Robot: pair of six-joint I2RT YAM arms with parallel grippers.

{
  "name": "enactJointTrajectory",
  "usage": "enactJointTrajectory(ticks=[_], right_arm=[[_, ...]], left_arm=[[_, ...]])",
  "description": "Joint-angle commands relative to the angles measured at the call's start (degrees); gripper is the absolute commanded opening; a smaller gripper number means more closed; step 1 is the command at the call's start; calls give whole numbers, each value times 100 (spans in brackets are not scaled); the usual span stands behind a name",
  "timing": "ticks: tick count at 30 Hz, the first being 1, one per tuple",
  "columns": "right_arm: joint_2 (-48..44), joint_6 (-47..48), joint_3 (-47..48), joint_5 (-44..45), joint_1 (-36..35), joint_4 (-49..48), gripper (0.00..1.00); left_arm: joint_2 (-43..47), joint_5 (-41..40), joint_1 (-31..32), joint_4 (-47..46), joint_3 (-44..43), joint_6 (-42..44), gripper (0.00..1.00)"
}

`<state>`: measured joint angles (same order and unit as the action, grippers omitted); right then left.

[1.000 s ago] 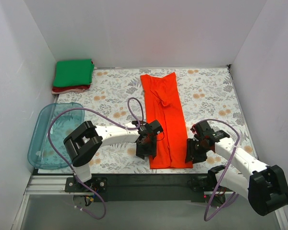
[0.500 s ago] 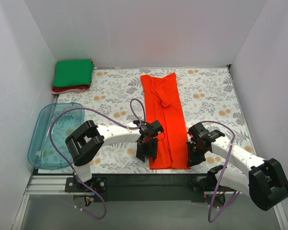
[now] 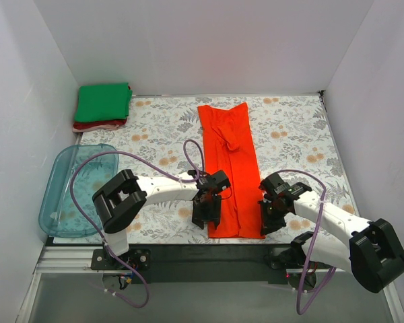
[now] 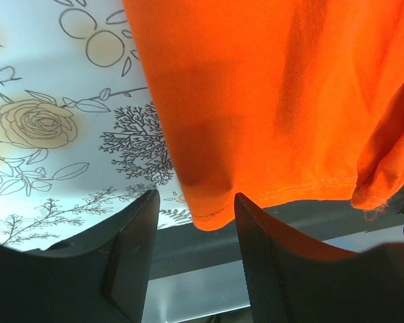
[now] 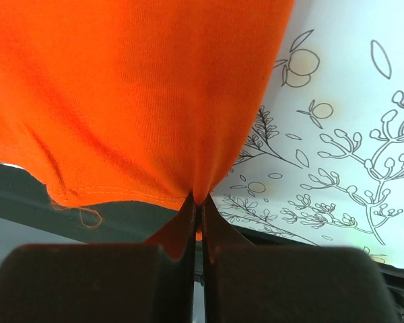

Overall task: Fold and stack the t-shirts
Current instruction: Fold the tshirt

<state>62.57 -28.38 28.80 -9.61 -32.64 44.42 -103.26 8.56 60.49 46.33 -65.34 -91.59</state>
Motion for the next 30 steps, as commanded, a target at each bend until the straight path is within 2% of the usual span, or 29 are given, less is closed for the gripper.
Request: enactJointTrajectory(ticks=[1, 6, 11, 12, 14, 15, 20, 23, 27, 30], right_arm=[[54, -62, 170, -103, -84, -57, 1], [19, -71, 153, -85, -102, -101, 1], [36, -71, 161, -59, -102, -101, 1], [-24, -88, 179, -42, -102, -101, 1], [-113, -115, 249, 2, -102, -83, 1], [-156, -115, 275, 46, -102, -92, 1], [-218, -132, 723, 231, -102, -48, 1], [-245, -80, 1206, 678, -102, -39, 1], [185, 87, 1804, 1266, -58, -74, 1], [658, 306, 2303, 1566, 38, -171, 1]], left_arm=[[8, 23, 77, 96, 30, -148, 45], [-185, 85, 147, 131, 92, -227, 35], [-308, 155, 165, 166, 100, -236, 32], [-308, 155, 174, 158, 118, -236, 21], [-335, 164, 191, 149, 162, -236, 12], [-344, 173, 191, 149, 206, -236, 0], [-63, -81, 156, 253, 48, -228, 0], [270, -240, -80, 272, -92, -166, 0], [535, -381, -922, 26, -373, 185, 0], [404, -469, -1450, -194, -839, 606, 0]])
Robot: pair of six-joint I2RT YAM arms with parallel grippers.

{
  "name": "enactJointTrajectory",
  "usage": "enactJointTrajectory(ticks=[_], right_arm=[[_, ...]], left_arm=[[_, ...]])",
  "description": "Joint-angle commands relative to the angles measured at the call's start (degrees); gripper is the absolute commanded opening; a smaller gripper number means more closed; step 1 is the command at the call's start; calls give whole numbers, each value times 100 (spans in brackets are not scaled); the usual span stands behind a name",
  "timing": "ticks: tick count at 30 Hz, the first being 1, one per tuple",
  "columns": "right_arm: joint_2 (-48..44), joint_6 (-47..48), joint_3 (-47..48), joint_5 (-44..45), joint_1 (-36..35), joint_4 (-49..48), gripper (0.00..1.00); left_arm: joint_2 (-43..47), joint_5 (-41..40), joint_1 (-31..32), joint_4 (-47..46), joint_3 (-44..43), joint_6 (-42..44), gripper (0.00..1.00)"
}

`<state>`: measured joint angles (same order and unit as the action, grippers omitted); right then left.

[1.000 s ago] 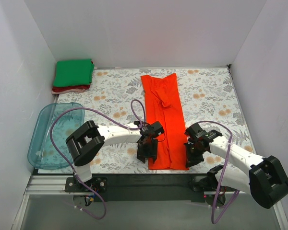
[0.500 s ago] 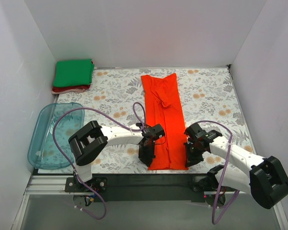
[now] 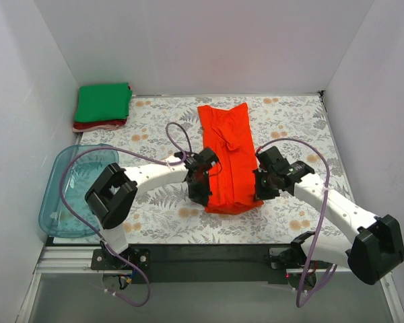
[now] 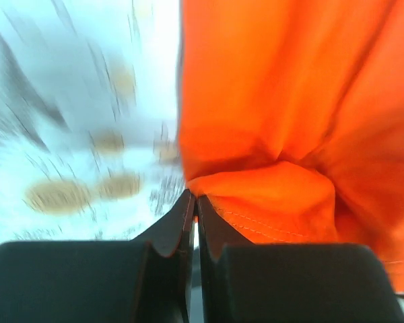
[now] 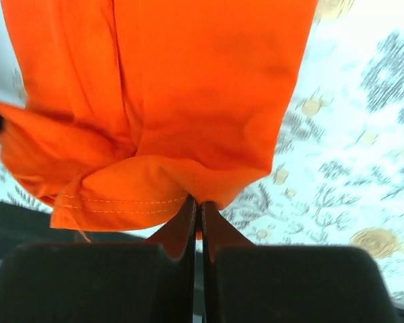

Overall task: Fold and stack the t-shirts
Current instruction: Fold the tshirt

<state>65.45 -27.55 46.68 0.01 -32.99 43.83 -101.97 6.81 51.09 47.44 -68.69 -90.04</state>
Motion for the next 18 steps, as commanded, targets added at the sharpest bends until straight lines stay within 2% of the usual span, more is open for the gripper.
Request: enactJointTrajectory(ticks=[1, 6, 12, 18], right_arm=[[468, 354, 631, 666, 117, -182, 1], [1100, 715, 1316, 869, 530, -857, 1], [1743, 1050, 1722, 790, 900, -1394, 1], [2068, 1296, 1775, 623, 1067, -2212, 1]], left_arm=[[188, -372, -608, -401, -645, 548, 0], [-322, -601, -1074, -718, -1559, 1093, 0], [-1008, -1208, -1391, -894, -2332, 1226, 0], [-1176, -1541, -1514, -1351, -2211, 1164, 0]])
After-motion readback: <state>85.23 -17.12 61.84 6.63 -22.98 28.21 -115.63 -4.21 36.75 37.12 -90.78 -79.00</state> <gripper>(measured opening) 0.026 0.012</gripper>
